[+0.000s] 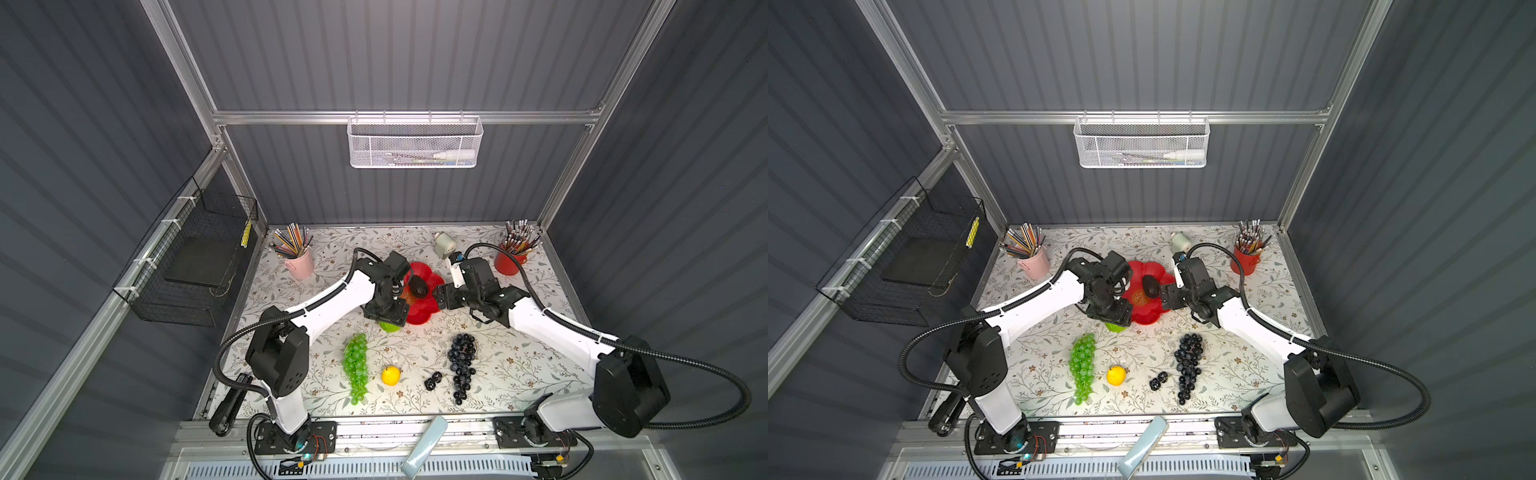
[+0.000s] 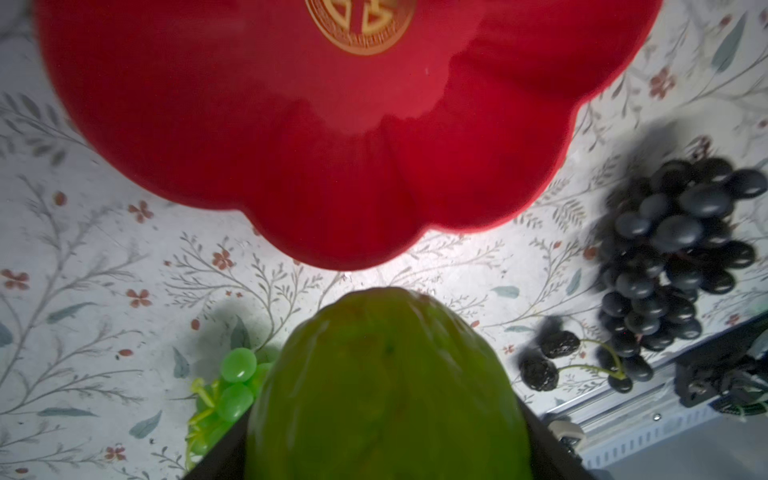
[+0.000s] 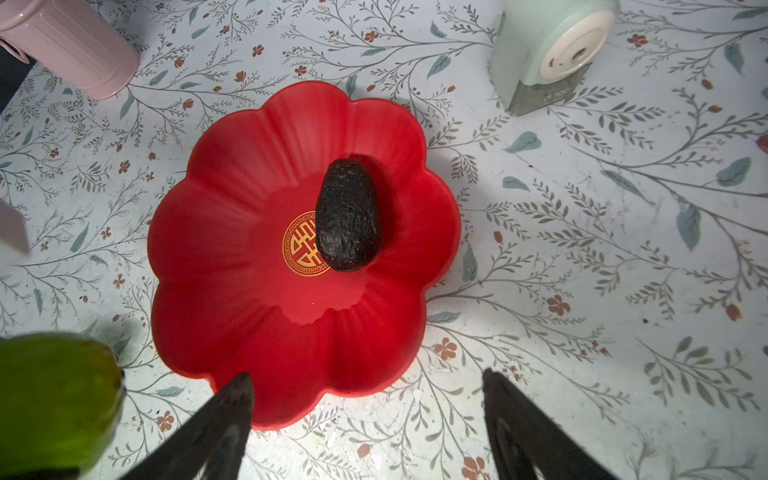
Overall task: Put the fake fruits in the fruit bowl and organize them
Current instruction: 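Lift the green custard apple with the left gripper and lower it into the bowl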
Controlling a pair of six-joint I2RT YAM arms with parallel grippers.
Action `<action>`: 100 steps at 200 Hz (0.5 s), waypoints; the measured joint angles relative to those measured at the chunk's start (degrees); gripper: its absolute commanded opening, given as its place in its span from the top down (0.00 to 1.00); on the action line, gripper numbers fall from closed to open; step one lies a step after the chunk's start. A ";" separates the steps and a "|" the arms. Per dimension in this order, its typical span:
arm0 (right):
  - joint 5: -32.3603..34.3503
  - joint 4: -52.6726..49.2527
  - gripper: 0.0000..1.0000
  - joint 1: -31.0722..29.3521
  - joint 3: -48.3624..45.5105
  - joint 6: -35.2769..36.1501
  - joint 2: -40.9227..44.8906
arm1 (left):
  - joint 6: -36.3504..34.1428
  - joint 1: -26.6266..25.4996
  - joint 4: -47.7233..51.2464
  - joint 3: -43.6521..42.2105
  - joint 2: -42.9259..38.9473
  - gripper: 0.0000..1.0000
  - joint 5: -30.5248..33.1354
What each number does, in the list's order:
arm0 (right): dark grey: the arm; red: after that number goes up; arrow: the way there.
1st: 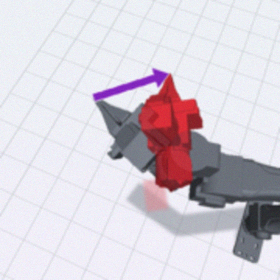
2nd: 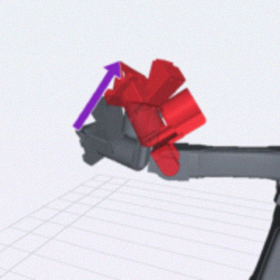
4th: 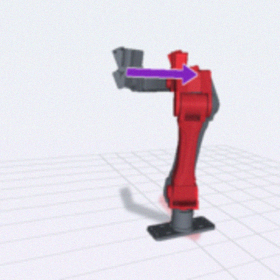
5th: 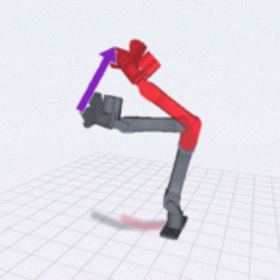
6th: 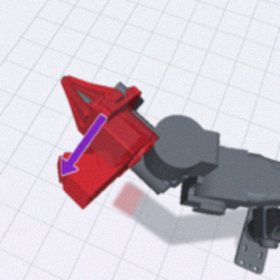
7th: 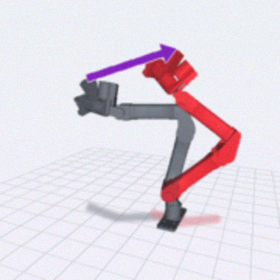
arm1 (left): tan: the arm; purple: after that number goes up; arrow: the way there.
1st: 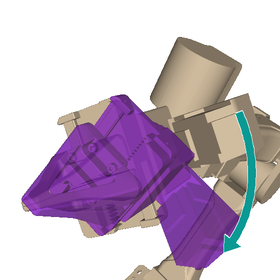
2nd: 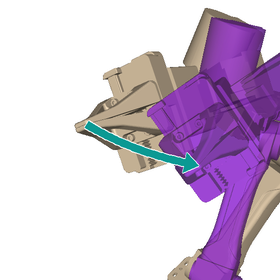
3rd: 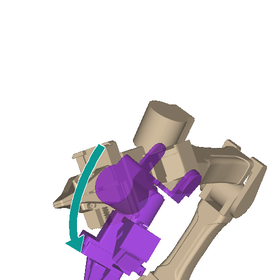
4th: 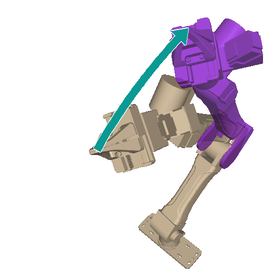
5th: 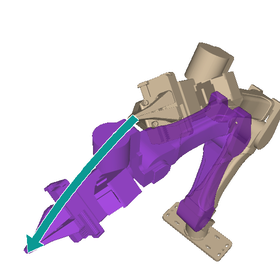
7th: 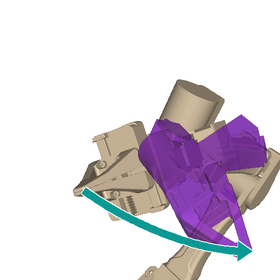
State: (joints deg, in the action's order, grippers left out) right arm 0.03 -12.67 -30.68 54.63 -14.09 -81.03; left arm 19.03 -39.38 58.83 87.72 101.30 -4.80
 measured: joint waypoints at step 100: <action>-0.28 -2.60 0.15 0.00 0.00 0.61 3.45 | -3.34 6.86 -5.49 17.66 20.83 0.54 0.85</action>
State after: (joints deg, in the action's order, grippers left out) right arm -0.25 -15.27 -30.68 54.63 -13.47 -77.58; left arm 15.68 -32.51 53.34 105.38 122.13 -3.95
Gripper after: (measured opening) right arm 0.851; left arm 0.734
